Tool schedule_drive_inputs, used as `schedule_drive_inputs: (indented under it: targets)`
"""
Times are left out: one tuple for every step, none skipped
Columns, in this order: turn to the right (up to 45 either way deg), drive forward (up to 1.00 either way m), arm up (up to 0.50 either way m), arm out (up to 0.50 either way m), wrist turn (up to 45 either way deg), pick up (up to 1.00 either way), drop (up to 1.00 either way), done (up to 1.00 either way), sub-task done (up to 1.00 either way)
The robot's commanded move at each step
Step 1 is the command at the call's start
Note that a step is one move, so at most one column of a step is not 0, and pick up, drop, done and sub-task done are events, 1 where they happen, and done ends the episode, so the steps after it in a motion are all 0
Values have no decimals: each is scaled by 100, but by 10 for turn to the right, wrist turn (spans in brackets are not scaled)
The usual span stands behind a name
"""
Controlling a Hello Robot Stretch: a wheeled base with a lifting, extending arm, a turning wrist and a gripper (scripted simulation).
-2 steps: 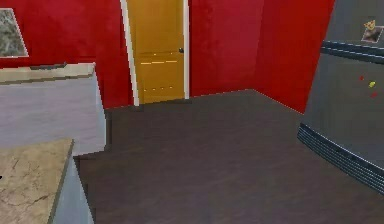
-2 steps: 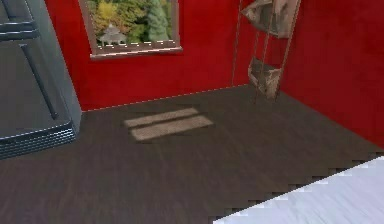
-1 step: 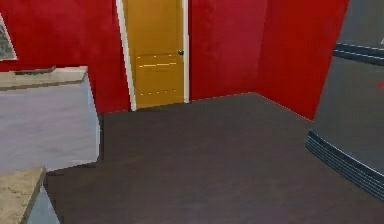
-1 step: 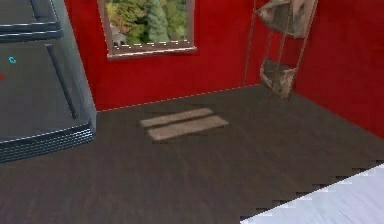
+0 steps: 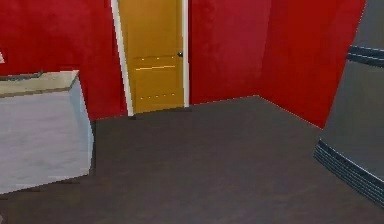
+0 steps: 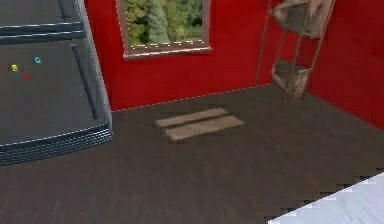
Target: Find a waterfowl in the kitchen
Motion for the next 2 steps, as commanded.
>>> schedule_drive_inputs:
  targets:
    - [450,0,0,0,0,0,0,0,0]
    - [240,0,0,0,0,0,0,0,0]
